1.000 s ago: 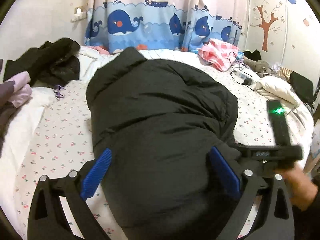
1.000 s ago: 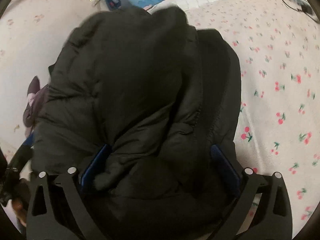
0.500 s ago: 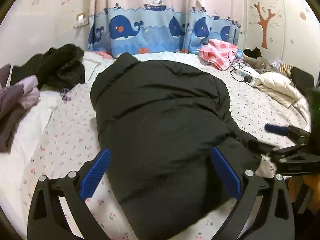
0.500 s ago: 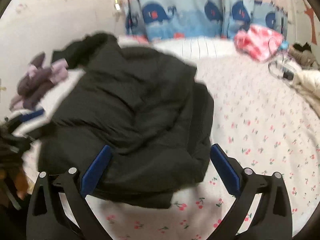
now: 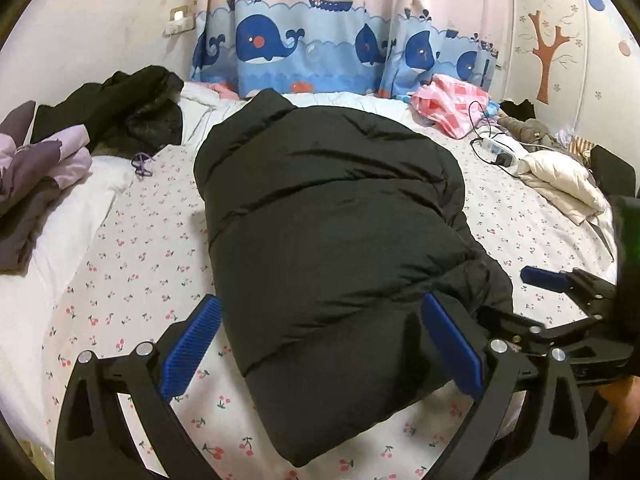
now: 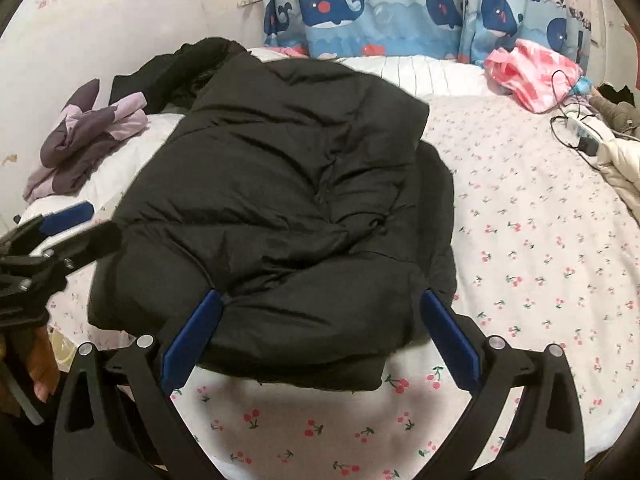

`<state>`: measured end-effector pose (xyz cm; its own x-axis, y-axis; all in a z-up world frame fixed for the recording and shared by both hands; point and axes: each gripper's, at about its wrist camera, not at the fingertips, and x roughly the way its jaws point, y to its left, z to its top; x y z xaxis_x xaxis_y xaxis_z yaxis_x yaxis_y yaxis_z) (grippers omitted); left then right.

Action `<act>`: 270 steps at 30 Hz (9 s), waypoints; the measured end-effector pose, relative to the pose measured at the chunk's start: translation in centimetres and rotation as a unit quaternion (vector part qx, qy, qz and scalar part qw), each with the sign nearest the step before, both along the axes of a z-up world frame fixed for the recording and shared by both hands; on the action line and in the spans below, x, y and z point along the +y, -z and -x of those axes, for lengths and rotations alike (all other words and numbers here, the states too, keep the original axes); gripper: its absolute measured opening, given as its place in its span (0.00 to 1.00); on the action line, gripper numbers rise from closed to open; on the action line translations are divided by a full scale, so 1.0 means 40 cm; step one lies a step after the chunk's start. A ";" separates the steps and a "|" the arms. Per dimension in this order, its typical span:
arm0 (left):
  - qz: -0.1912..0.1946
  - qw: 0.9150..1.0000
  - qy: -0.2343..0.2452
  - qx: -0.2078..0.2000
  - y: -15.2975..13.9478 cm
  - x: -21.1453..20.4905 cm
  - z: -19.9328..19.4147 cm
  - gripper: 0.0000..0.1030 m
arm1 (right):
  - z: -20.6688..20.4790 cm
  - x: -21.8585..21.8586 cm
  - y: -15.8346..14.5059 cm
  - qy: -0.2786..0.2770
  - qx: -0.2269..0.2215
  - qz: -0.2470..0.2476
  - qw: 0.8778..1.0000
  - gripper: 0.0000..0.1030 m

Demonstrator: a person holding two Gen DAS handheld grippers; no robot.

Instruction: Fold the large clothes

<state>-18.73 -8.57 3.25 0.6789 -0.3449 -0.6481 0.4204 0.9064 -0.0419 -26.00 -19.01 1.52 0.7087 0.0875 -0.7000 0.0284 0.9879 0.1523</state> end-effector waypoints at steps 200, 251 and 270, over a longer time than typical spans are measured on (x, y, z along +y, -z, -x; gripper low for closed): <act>0.165 0.959 -0.217 0.084 0.019 0.546 -0.048 0.85 | -0.432 0.424 -0.202 -0.225 -0.108 -0.165 0.954 0.93; -0.036 0.961 -0.272 0.037 -0.090 0.336 0.352 0.93 | 0.060 0.541 -0.152 -0.127 0.022 0.036 0.991 0.93; -0.031 0.964 -0.259 0.048 -0.087 0.332 0.354 0.93 | 0.068 0.546 -0.144 -0.126 0.027 0.033 0.991 0.93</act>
